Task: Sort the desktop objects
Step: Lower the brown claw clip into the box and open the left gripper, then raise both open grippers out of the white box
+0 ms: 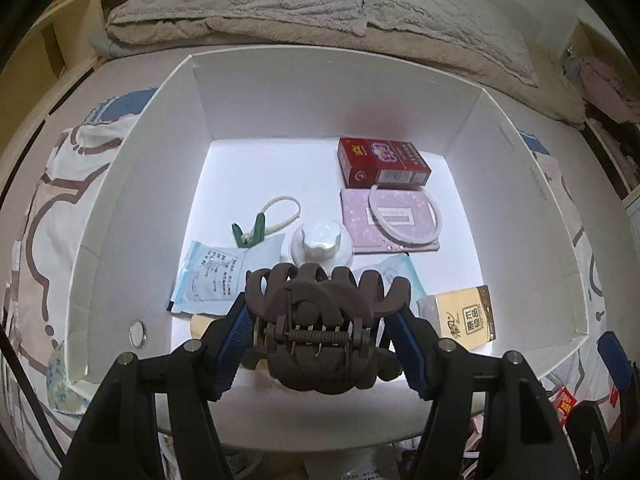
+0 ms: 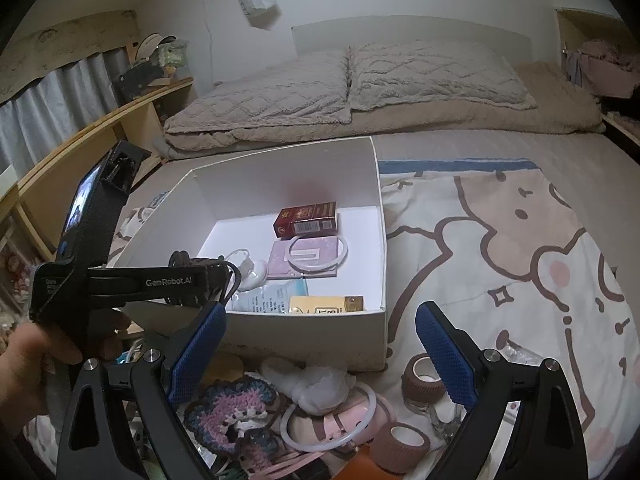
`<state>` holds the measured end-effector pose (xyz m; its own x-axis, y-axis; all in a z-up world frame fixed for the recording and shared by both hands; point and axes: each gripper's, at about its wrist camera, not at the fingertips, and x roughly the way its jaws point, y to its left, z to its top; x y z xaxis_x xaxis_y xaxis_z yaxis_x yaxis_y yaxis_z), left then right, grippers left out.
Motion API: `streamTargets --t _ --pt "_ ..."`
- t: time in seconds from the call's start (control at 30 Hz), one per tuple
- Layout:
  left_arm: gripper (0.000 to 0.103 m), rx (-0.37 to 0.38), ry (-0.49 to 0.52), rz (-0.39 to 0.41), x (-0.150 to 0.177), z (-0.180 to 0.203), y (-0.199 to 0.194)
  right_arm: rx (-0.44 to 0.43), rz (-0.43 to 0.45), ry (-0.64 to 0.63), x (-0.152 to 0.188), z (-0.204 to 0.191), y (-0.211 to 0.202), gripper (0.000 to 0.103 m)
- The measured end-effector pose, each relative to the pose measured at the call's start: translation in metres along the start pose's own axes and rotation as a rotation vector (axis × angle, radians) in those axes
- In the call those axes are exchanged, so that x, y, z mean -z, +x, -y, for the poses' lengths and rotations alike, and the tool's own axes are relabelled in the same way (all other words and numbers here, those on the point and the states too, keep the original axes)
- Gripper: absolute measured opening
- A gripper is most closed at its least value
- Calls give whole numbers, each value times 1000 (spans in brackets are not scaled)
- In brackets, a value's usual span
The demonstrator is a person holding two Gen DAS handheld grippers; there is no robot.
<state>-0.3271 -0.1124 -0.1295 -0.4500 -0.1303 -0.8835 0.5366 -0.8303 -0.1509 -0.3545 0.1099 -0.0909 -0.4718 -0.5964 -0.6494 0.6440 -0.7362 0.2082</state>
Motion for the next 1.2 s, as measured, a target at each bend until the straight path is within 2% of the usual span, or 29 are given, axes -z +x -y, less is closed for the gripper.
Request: streamTargets --t 0.07,0.23,0.63,1.2 --pt "82 1 1 -8 1 2 1 1 0 1 0 0 0 96" --pt "89 11 4 18 0 2 -5 0 -5 16 2 1 0 96" --pt "89 13 6 64 0 -5 -20 31 12 21 -3 -4 -3 96" --pt "89 21 72 169 9 -12 -58 72 67 26 -20 -17 -17 96"
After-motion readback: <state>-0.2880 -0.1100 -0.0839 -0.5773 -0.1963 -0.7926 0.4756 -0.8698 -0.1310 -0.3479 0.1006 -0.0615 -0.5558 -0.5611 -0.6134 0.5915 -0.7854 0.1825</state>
